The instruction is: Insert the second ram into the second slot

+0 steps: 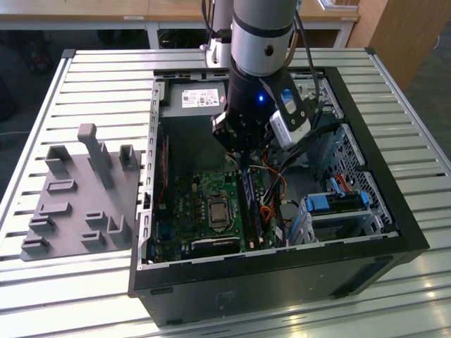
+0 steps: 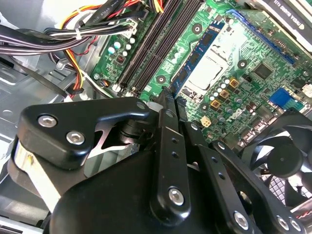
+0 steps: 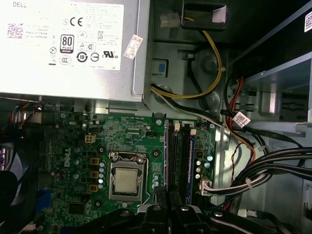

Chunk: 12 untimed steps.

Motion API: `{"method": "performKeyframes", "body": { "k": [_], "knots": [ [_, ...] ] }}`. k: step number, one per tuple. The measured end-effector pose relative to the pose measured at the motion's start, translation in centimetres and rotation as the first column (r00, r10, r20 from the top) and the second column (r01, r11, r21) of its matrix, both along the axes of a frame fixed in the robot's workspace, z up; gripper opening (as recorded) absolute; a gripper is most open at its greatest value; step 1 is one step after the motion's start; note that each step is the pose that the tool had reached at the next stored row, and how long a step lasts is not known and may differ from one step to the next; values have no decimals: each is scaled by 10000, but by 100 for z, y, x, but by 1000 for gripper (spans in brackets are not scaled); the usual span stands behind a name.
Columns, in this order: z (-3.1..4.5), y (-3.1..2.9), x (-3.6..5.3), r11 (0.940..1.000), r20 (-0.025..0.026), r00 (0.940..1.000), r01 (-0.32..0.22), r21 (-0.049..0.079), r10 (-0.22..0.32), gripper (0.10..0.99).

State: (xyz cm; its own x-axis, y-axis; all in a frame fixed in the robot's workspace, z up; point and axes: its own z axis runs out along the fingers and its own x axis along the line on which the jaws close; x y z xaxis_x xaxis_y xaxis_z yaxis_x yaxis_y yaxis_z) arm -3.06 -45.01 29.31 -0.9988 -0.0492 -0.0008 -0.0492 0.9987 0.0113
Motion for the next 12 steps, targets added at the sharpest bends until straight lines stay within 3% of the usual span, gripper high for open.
{"method": "performKeyframes", "body": {
  "k": [12],
  "knots": [
    [-27,-3,0,10000,-1,10000,0,-1,0,137]
  ]
}}
